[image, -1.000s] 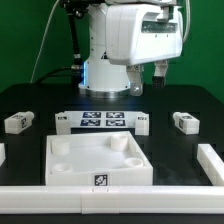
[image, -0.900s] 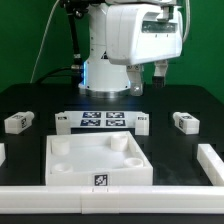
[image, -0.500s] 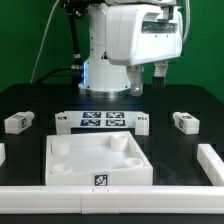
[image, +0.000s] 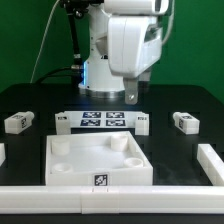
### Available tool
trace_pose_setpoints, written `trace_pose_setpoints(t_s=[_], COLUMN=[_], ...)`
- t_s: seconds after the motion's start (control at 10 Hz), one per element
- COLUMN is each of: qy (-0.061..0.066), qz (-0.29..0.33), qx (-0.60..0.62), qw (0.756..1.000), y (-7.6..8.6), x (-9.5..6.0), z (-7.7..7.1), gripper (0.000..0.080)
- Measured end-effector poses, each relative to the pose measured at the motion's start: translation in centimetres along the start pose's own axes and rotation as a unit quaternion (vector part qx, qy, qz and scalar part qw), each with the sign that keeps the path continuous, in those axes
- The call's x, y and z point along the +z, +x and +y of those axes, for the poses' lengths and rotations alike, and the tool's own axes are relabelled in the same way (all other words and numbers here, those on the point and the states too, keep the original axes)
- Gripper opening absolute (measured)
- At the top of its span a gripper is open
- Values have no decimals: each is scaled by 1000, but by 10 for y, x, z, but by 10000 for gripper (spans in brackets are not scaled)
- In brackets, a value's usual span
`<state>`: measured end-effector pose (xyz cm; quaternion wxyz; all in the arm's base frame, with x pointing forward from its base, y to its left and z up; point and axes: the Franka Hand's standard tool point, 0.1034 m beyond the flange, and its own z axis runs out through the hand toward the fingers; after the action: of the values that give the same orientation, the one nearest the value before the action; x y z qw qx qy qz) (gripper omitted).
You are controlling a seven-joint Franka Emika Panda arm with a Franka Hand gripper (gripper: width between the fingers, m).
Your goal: Assemble one leg
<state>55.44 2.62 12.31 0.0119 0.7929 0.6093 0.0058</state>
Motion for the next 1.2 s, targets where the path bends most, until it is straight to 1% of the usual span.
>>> trace_pose_setpoints(t_s=[0.1, 0.2, 0.3, 0.5, 0.7, 0.8, 0.9, 1.0, 1.2], qy=[23, 32, 39, 36, 36, 35, 35, 46, 61], qz=[-5, -7, -10, -9, -9, -7, -5, -3, 0], qx=[-58, -60, -48, -50, -50, -88, -129, -172, -201], qw=[998, 998, 998, 998, 998, 995, 991, 984, 978], y=[-11, -21, -33, -29, -30, -34, -45, -56, -68], x=[11, 18, 22, 21, 21, 23, 30, 41, 58], z=[-4, -8, -11, -10, -9, -9, -14, -26, -42], gripper=[650, 650, 650, 650, 650, 650, 650, 650, 650])
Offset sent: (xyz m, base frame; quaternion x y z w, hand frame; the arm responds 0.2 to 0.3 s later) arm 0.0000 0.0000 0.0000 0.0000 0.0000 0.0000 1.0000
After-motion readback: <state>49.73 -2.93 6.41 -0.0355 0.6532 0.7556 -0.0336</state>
